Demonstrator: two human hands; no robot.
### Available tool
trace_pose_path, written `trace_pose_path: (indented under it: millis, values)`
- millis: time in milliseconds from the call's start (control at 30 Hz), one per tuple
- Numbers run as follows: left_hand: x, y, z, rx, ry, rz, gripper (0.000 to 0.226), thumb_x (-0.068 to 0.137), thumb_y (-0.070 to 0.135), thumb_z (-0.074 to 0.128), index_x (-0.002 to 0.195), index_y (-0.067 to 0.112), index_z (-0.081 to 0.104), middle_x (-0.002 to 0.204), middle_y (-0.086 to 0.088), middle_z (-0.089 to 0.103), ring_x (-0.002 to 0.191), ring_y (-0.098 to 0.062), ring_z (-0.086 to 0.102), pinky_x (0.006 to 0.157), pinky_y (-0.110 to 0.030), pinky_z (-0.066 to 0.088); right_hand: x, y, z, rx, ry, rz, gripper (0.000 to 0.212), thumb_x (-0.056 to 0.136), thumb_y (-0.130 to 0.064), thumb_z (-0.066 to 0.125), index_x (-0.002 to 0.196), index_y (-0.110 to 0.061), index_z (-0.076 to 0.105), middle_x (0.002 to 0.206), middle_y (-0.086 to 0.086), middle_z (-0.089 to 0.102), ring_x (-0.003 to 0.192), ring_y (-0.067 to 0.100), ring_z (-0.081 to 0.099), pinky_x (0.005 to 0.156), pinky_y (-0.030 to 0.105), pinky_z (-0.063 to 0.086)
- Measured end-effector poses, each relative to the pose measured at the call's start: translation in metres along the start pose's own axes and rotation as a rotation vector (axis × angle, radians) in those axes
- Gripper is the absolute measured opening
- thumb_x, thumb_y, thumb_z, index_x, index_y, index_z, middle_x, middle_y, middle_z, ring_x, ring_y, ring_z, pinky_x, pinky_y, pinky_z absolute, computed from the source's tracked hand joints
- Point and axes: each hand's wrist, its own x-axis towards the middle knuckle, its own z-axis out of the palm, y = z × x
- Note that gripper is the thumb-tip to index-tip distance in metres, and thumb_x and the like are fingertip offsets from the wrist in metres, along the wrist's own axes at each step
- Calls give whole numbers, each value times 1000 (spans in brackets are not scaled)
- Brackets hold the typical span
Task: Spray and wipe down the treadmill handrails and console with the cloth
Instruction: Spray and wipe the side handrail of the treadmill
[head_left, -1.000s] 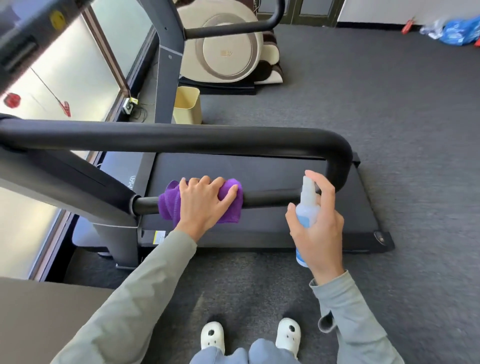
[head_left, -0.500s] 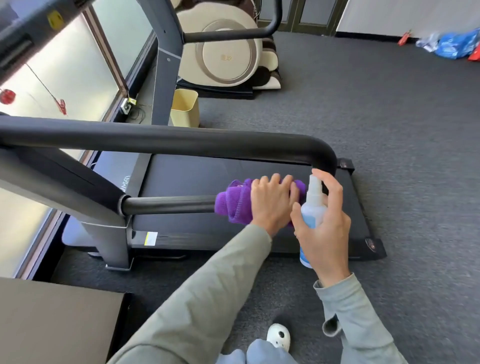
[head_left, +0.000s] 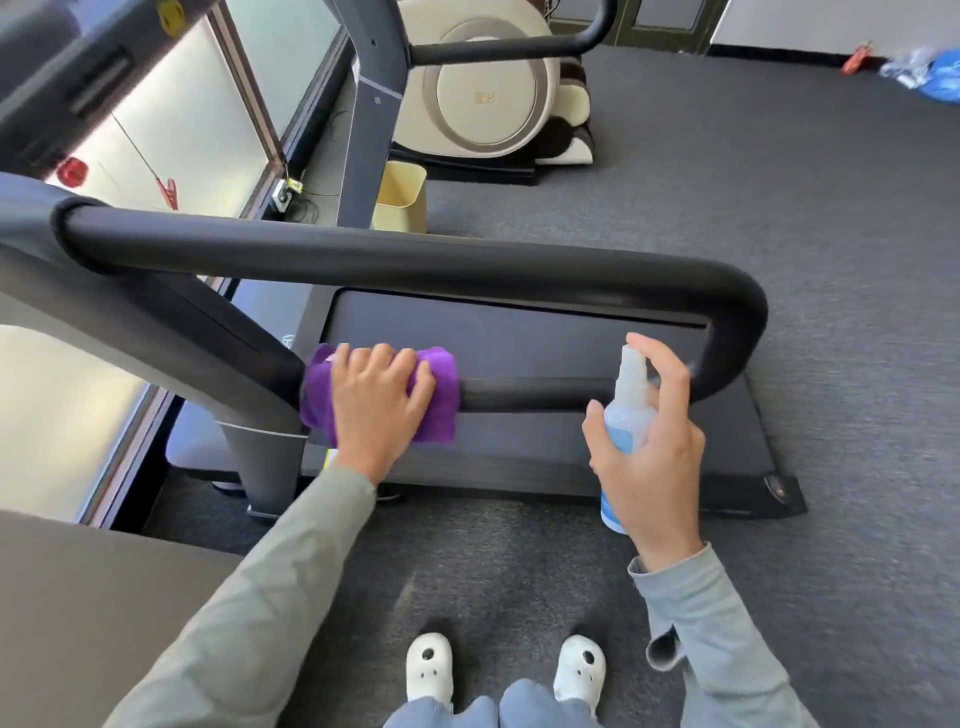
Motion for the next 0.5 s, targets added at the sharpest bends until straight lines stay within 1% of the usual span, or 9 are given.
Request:
trace_pose_path:
  millis: [33,67,100,133,200,267,300,400,500]
  values:
    - [-1,-18,-1,14,2,4,38,96,36,37,76,14,60,76,-9,61,74,-33,53,90,-46,40,-3,-2,4,0,-5,1,61,84,-2,69,133,-26,43,122,-7,59,75,10,54,77,14,47]
    - [-1,-28,-1,19,10,12,39,97,37,36,78,13,61,77,-9,62,75,-33,54,90,-46,40,-5,-4,7,0,-7,0,60,84,-2,69,133,-26,42,123,-9,58,75,9,53,76,13,46]
    - [-1,-31,1,16,21,5,40,97,37,36,79,12,62,77,-9,63,74,-32,54,88,-45,40,-7,-7,9,2,-5,-4,60,85,-2,69,133,-26,42,124,-9,58,75,9,53,77,15,47]
    - [0,-27,2,8,32,-25,40,97,36,36,78,12,62,76,-8,63,74,-32,54,85,-44,40,-8,-8,11,7,0,-5,60,85,-3,69,134,-26,42,125,-10,58,76,11,55,78,19,49]
    - [3,-9,4,-13,33,-91,37,95,32,39,74,12,61,75,-8,65,73,-33,56,79,-43,38,-12,-12,13,31,9,9,59,85,-3,68,134,-25,42,128,-11,56,80,21,63,82,34,55]
    - [7,10,4,-34,-6,-92,34,93,30,40,71,14,60,75,-6,66,73,-33,58,74,-41,36,-14,-14,15,54,13,34,58,86,-4,67,135,-25,43,130,-12,55,85,32,67,79,48,57]
    - [9,21,4,-38,-32,-74,33,92,31,41,70,15,59,75,-5,66,73,-32,58,73,-40,36,-15,-15,15,56,15,41,59,86,-3,67,135,-25,43,131,-13,54,88,34,67,77,51,58]
    - [15,66,5,-101,-95,-6,32,91,36,41,74,17,61,78,-4,67,75,-31,59,71,-38,36,-15,-15,13,37,21,39,59,86,-3,68,135,-25,42,133,-18,51,91,35,66,75,54,58]
    - [16,103,7,-127,-123,85,37,94,44,39,84,18,64,82,-2,67,77,-28,58,73,-37,36,-14,-15,12,16,21,32,56,87,-11,66,135,-25,42,134,-15,51,87,38,68,76,54,57]
